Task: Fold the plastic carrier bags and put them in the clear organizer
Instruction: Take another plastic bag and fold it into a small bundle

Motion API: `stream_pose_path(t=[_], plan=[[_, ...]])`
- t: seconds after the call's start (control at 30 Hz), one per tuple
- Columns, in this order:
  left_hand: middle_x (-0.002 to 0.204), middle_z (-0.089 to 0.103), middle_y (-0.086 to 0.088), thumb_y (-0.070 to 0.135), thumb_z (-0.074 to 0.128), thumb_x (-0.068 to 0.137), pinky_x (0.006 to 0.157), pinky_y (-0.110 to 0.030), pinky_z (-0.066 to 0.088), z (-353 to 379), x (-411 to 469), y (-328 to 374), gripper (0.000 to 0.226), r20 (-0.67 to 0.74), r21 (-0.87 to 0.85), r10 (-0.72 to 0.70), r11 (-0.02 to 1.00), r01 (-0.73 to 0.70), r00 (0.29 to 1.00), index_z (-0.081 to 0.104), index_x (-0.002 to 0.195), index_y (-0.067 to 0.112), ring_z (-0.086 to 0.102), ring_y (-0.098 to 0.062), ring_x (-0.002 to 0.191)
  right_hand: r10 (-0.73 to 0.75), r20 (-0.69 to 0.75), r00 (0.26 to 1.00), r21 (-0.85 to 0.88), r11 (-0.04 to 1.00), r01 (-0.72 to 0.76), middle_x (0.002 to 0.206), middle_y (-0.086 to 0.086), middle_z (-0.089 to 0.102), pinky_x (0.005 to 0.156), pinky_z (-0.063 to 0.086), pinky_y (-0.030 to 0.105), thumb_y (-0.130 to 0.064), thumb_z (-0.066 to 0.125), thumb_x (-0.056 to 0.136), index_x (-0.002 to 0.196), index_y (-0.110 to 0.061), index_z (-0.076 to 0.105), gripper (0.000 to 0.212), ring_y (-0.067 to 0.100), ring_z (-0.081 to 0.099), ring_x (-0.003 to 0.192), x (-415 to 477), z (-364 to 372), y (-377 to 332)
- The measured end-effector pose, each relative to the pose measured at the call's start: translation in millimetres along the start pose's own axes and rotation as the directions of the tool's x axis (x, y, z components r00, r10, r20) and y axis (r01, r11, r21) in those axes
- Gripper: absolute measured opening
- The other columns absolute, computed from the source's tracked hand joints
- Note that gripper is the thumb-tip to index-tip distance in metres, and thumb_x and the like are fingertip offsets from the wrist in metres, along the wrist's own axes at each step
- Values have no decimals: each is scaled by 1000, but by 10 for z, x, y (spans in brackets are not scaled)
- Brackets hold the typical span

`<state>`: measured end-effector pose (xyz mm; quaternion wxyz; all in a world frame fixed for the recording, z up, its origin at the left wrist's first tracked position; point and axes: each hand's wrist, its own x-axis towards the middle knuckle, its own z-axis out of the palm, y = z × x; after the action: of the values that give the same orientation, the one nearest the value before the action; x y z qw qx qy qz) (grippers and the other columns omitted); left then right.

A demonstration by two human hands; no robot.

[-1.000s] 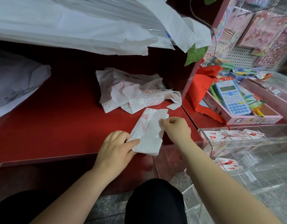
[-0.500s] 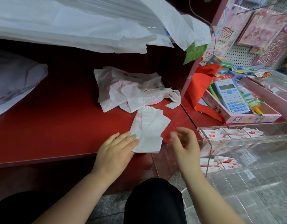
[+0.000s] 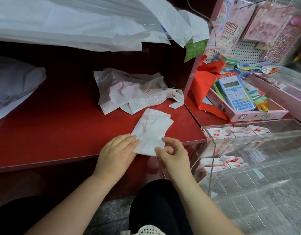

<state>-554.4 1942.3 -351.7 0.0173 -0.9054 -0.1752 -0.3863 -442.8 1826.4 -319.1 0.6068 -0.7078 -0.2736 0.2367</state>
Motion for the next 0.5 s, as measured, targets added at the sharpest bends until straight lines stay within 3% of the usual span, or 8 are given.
stream_pose_path(t=[0.17,0.23,0.27,0.33,0.4,0.43,0.5], plan=[[87,72,-10,17,47,74,83,-31,37,27,-33,-13,32,-77,-30,-4,1000,2,997,74,83,2,49,-18,93,21,-45,999,-8,1000,-21,38,-10,47,49,34,7,0,63,82,86,-22,53,24,-1,40,37,4,-110,68],[87,72,-10,17,47,73,82,-31,37,35,-39,-18,32,-74,-32,-9,999,6,997,74,83,2,49,-18,93,-89,-88,992,-37,996,86,52,-9,50,56,37,4,4,59,83,90,-23,54,28,-3,45,47,-29,-134,47],[86,71,-9,18,47,73,81,-31,37,35,-36,-19,32,-69,-31,-10,999,8,998,74,83,3,48,-18,92,-232,-92,968,-124,968,220,65,-7,53,65,38,4,4,56,82,93,-24,53,30,-6,49,58,-53,-151,45],[85,71,-9,18,47,73,80,-30,37,30,-28,-18,32,-70,-33,-4,999,2,998,74,82,4,48,-18,92,-524,100,846,-413,751,514,104,-1,55,93,33,10,-11,54,75,109,-22,49,36,-4,48,99,-56,-183,79],[82,70,-8,16,48,72,79,-29,37,5,-20,-11,30,-75,-51,9,999,-13,997,74,80,4,48,-18,92,-576,369,729,-601,450,660,131,5,45,109,16,28,-28,50,68,125,-19,40,58,14,34,124,33,-200,197],[79,70,-7,15,48,72,79,-28,38,-9,-23,-8,29,-82,-65,24,997,-29,996,74,78,5,49,-18,92,-551,424,719,-642,377,668,135,8,46,109,12,33,-30,47,67,126,-17,39,61,18,32,126,101,-196,240],[75,69,-5,13,49,72,81,-26,38,-48,-37,14,27,-87,-116,61,991,-71,994,74,75,6,50,-17,93,-530,437,726,-649,373,663,125,11,57,107,13,33,-26,43,66,121,-16,45,57,18,37,121,214,-158,236]])
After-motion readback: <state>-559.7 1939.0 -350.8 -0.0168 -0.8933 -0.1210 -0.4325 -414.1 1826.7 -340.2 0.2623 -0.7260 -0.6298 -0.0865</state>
